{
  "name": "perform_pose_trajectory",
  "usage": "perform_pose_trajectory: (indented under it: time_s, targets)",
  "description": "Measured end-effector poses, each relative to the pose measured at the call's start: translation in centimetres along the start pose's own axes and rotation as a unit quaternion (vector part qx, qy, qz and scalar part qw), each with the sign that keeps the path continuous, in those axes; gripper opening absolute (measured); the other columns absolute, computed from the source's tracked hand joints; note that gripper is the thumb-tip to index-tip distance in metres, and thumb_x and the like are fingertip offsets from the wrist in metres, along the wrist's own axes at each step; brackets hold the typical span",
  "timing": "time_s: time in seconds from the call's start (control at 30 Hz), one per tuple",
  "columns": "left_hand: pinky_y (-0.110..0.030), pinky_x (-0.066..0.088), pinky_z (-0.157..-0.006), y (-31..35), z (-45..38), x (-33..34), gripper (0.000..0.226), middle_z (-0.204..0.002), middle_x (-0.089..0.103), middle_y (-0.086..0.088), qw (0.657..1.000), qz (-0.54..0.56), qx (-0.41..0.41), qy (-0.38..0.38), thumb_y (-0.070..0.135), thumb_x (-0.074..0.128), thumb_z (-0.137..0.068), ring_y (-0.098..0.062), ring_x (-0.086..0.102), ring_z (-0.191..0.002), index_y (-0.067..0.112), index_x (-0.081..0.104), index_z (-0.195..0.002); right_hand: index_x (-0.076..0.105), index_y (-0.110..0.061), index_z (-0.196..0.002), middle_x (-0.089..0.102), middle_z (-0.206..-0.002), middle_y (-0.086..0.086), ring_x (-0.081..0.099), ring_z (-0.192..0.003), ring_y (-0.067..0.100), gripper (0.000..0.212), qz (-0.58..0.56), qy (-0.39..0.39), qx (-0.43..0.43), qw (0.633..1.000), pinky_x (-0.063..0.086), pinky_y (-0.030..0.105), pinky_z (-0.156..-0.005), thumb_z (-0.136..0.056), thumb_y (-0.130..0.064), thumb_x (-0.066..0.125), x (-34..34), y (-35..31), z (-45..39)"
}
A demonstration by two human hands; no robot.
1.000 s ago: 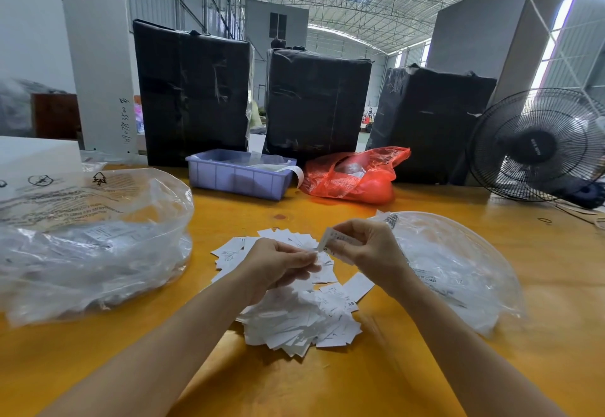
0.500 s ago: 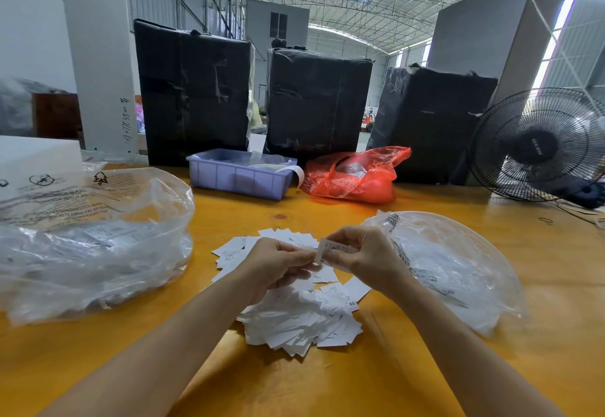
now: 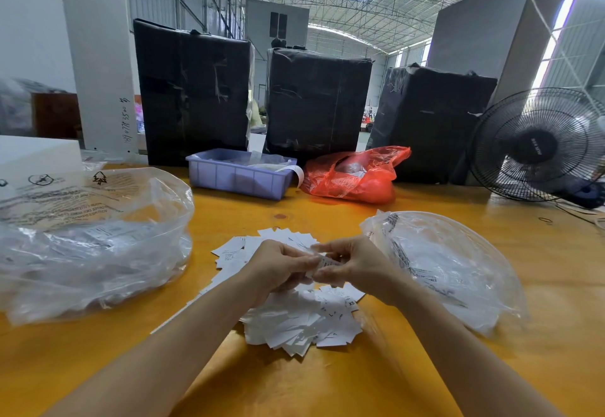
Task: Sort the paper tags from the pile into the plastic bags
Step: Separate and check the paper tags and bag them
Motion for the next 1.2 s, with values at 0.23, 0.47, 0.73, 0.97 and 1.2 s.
perform_pose_trajectory:
  time_s: [0.23, 0.47, 0.73, 0.97, 1.2]
  targets:
    - [-0.019, 0.040, -0.044, 0.0, -0.1, 0.3, 0.025, -0.064, 0.059, -0.014, 1.000, -0.013, 0.017, -0.008, 0.023, 0.068, -0.084, -0.012, 0.052, -0.044, -0.001, 0.071, -0.076, 0.042, -0.010, -0.136, 0.057, -0.089, 0.013, 0.060, -0.080, 0.024, 0.079, 0.068, 0.031, -0.013, 0.997, 0.055, 0.043, -0.077, -0.068, -0.006, 0.082, -0.1, -0.2, -0.1]
    - [-0.020, 0.054, -0.055, 0.3, -0.2, 0.3, 0.032, -0.080, 0.073, -0.016, 0.998, 0.055, 0.025, 0.024, 0.030, 0.062, -0.088, -0.014, 0.065, -0.056, -0.001, 0.069, -0.089, 0.064, -0.005, -0.105, 0.068, -0.091, 0.014, 0.068, -0.087, 0.028, 0.035, -0.007, 0.189, -0.066, 0.980, 0.058, 0.038, -0.079, -0.073, -0.005, 0.078, -1.2, -0.5, -0.1]
    - [-0.021, 0.054, -0.048, -0.3, -0.2, 0.7, 0.038, -0.075, 0.072, -0.017, 0.996, 0.075, -0.027, 0.040, 0.034, 0.063, -0.087, -0.017, 0.068, -0.053, -0.003, 0.067, -0.086, 0.072, -0.004, -0.103, 0.070, -0.091, 0.007, 0.064, -0.082, 0.013, 0.021, 0.090, 0.163, -0.104, 0.977, 0.051, 0.017, -0.066, -0.088, 0.003, 0.057, 0.2, -0.6, -0.5]
    - [-0.022, 0.056, -0.054, -0.1, -0.3, 0.9, 0.041, -0.083, 0.074, -0.013, 0.995, 0.091, -0.016, 0.033, 0.041, 0.059, -0.086, -0.018, 0.070, -0.062, 0.001, 0.068, -0.091, 0.052, -0.008, -0.121, 0.061, -0.097, 0.005, 0.064, -0.090, 0.022, 0.040, 0.002, 0.210, -0.054, 0.976, 0.058, 0.036, -0.076, -0.085, -0.011, 0.068, -0.3, -0.4, -0.4]
    - [-0.022, 0.052, -0.049, 0.0, 0.0, 0.9, 0.044, -0.096, 0.072, -0.016, 0.993, 0.112, -0.036, 0.026, 0.044, 0.061, -0.083, -0.020, 0.070, -0.065, 0.002, 0.066, -0.097, 0.070, 0.000, -0.103, 0.069, -0.082, 0.007, 0.064, -0.067, 0.011, 0.018, -0.019, 0.234, -0.083, 0.968, 0.053, 0.019, -0.063, -0.085, -0.002, 0.066, -0.6, -0.4, -0.1]
Point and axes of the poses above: each hand's wrist, its own z-axis away from the middle knuckle, its own x-axis out of the palm, y = z × x, the point moved 3 cm from there along -z, towards the middle knuckle
